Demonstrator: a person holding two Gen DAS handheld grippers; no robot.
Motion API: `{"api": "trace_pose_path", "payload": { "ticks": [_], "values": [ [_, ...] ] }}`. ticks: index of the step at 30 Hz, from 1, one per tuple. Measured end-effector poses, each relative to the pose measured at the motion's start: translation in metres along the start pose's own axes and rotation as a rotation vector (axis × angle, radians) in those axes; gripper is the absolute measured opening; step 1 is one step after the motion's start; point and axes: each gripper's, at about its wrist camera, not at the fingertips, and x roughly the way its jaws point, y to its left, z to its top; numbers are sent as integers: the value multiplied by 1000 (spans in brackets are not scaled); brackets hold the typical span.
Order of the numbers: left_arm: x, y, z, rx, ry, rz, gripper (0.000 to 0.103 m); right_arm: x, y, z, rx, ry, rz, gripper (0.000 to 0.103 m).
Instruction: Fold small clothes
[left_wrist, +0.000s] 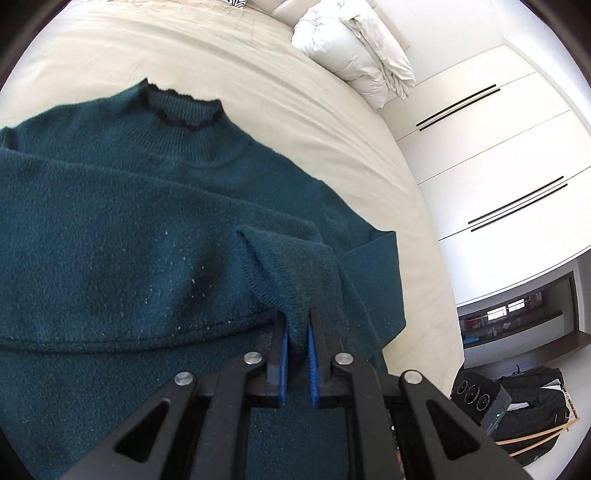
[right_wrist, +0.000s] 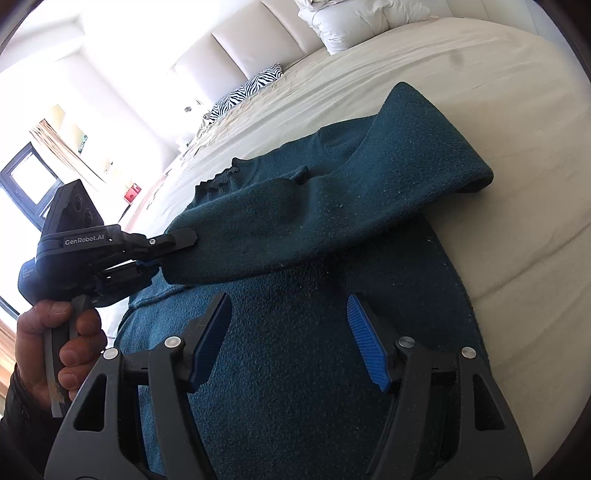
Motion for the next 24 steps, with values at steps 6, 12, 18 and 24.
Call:
{"api": "trace_pose_path", "payload": {
  "ticks": [6,12,18,24],
  "values": [
    [-61,16,26,51,-90,51,10,1,-5,0,16,6,-5,64],
    [-92,65,35,10,-135,90,9,3,-8,-1,41,9,-4,64],
    [-81,100,32,-11,-117,164,9,6,-8,2,51,10,-14,64],
    [-84,121,29,-68,-162,165,9,6,-9,4,60,12,-13,64]
  ]
}}
